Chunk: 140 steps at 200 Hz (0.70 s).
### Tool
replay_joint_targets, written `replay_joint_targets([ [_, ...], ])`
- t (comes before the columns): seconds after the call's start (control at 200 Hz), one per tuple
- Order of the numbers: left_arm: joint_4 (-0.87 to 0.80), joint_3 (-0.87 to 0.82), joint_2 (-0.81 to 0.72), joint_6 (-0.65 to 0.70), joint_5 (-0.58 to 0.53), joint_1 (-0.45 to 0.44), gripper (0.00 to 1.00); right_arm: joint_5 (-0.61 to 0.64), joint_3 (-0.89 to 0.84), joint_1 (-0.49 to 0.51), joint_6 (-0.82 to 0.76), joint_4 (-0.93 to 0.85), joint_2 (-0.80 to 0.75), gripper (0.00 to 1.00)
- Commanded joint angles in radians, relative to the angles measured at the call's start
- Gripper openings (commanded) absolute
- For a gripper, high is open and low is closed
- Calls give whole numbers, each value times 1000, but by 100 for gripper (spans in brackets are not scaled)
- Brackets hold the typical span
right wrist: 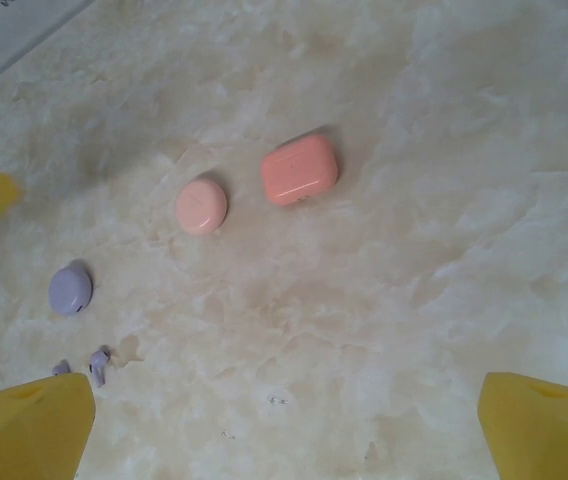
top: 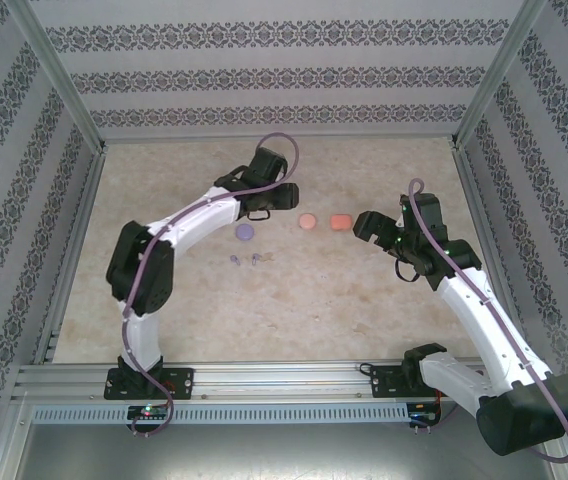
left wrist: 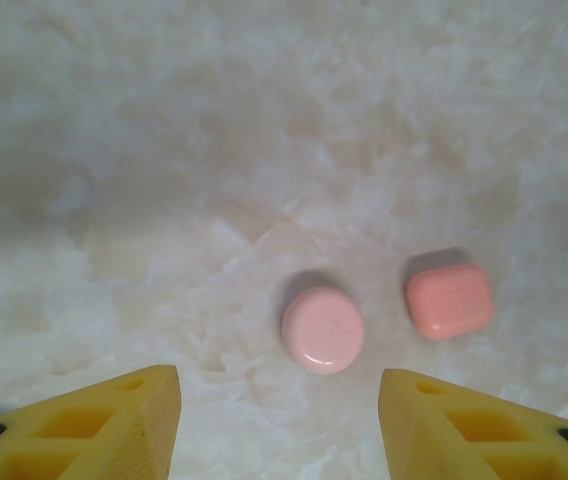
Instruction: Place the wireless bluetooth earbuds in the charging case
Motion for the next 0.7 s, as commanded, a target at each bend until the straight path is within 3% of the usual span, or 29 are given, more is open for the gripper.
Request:
replay_joint_targets([
  [0.0,78,-75,-102,73,-81,11,55,51,40,-9,-31,-18,8,98],
  [0.185,164,-188,-228,98,-149,13,56,77,54,8,-48,-8,43,98],
  [0.42,256,-314,-346,96,-195,31,60,200,131,97,-56,-36,145,98],
  [0.615,247,-373,-425,87,-277,46,70,370,210,197,-30,-33,257,98],
  [0.649,247,-386,-440,81,-297,49,83,422,230,218,-22,-41,279,98],
  [0.694,259,-405,-466,85,-309,52,85,474,260,241,-22,-57,310,98],
])
